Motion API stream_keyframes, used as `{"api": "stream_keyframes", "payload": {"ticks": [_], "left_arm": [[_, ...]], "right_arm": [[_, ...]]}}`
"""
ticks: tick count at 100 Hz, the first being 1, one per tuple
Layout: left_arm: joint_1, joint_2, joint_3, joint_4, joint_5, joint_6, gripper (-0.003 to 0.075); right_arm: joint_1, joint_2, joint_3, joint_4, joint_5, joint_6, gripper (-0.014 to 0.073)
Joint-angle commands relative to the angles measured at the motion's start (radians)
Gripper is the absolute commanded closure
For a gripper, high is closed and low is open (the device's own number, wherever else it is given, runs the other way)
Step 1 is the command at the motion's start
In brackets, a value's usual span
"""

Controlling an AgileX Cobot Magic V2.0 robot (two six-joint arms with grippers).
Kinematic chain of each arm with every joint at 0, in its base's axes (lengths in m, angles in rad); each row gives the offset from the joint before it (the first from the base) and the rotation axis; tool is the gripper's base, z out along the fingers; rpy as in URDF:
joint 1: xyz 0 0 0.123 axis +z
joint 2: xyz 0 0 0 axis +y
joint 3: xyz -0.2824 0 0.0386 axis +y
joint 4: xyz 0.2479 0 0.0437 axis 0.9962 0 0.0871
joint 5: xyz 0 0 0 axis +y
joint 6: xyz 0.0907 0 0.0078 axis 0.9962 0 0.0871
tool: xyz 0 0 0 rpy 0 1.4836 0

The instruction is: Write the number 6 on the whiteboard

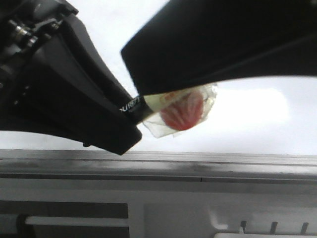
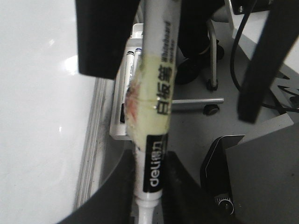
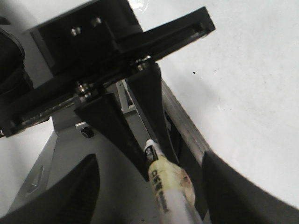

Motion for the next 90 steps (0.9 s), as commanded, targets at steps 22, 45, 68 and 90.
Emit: {"api": "stream_keyframes", "payload": {"ticks": [22,45,68,90], "left_arm": [[-0.001,-0.023,-0.033,-0.045,-0.007,0.0,0.0739],[-0.001,-0.023,-0.033,-0.051,-0.007,0.0,0.0739],[-0.001,-0.023,-0.033,-0.065,-0.013,-0.002,0.0729],[-0.001,-0.043,-0.046,-0.139,-0.052,-0.009,0.0296]], "right_arm": [[0.0,0.022,-0.038,0.079,0.035,-0.014,0.0652],[0.0,0.022,-0.038,0.083,0.051,-0.014,0.0659],[0.0,0.022,-0.038,0.085,0.051,-0.014,0.0659],[0.0,0.02,-0.038,0.083,0.045,-0.014,0.0659]]}}
